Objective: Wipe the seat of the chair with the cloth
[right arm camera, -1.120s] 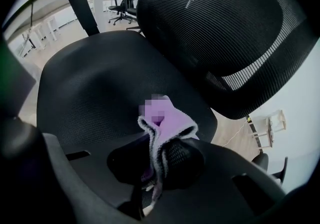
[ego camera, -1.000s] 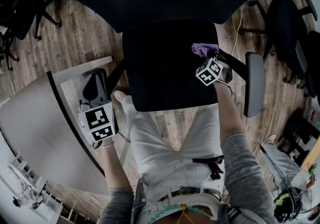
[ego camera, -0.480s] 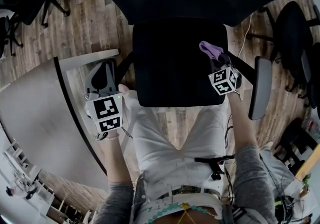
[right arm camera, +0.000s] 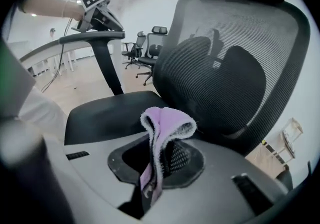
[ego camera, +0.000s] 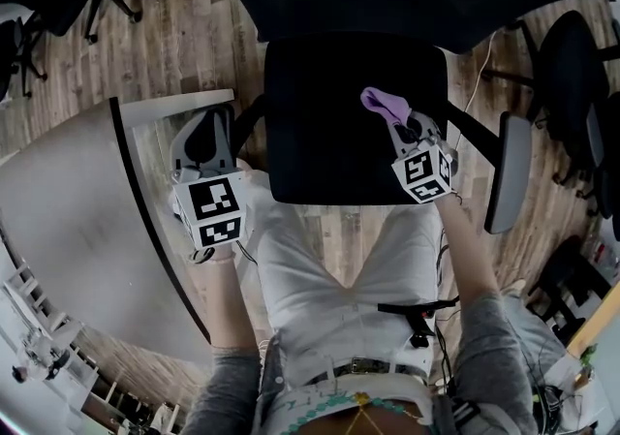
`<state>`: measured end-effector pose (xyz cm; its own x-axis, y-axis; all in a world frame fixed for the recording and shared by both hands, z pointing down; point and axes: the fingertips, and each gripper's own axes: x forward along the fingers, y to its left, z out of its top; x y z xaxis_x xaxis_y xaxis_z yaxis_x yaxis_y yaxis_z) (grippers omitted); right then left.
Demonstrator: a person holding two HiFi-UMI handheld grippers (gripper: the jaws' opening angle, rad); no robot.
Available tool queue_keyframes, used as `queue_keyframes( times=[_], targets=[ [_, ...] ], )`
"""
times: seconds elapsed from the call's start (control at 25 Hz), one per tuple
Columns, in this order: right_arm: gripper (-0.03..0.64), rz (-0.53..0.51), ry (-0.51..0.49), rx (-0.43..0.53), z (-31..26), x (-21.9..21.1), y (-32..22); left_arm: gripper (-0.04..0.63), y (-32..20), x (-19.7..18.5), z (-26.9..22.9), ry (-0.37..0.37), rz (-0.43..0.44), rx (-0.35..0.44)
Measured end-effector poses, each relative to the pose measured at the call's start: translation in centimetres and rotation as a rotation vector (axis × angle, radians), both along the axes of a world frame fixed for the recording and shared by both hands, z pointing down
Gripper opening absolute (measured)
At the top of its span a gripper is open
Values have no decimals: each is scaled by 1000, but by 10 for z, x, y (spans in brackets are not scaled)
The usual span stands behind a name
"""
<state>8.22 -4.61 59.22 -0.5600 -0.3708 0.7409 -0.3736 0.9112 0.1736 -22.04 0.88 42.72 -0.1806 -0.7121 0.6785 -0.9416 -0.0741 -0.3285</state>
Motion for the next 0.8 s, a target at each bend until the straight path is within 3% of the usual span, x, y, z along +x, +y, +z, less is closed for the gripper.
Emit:
queue_keyframes(
  times=[0.4,0.8],
  targets=[
    [48,-288,-102,1,-15,-115,53,8,-3,3,2,20,2,-3],
    [48,-487,-11,29,27,-195,102,8,-1,4,-1,51,-1,4]
  ],
)
